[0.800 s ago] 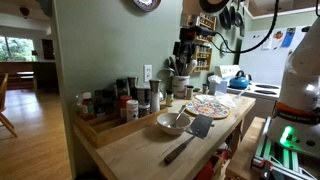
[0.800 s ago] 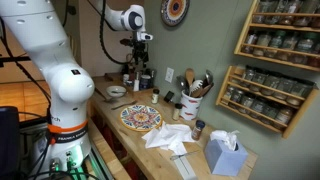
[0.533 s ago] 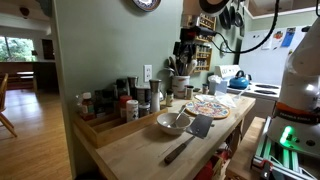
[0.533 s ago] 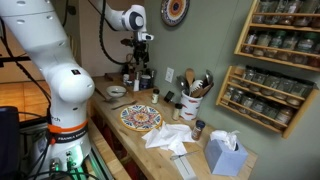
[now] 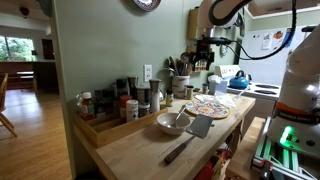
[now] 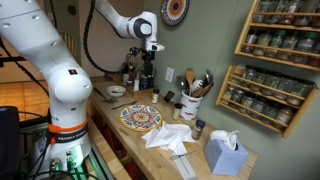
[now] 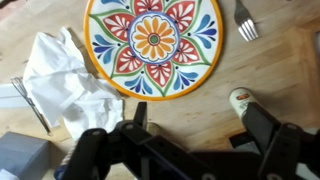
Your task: Pick up all the white tissue and put it on the plate
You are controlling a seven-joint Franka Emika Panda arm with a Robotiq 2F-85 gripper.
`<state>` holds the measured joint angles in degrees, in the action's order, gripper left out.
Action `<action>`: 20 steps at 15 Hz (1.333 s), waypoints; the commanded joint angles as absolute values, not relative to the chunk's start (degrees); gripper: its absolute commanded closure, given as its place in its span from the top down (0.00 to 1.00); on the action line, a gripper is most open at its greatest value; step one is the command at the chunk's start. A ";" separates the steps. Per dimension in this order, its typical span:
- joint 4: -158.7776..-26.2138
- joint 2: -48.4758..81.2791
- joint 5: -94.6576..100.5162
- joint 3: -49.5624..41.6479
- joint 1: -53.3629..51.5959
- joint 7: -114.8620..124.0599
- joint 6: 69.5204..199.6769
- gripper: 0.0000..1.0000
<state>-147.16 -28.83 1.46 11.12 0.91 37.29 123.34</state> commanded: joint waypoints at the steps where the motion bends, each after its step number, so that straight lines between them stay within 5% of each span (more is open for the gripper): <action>1: -156.72 -35.02 1.51 8.20 5.17 41.53 126.68 1.00; 12: -158.35 -18.81 11.23 5.26 24.96 62.65 145.70 1.00; 20: -158.34 -4.13 11.74 -0.34 22.28 76.03 156.90 1.00</action>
<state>-158.39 -9.41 11.49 2.59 24.69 72.99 152.15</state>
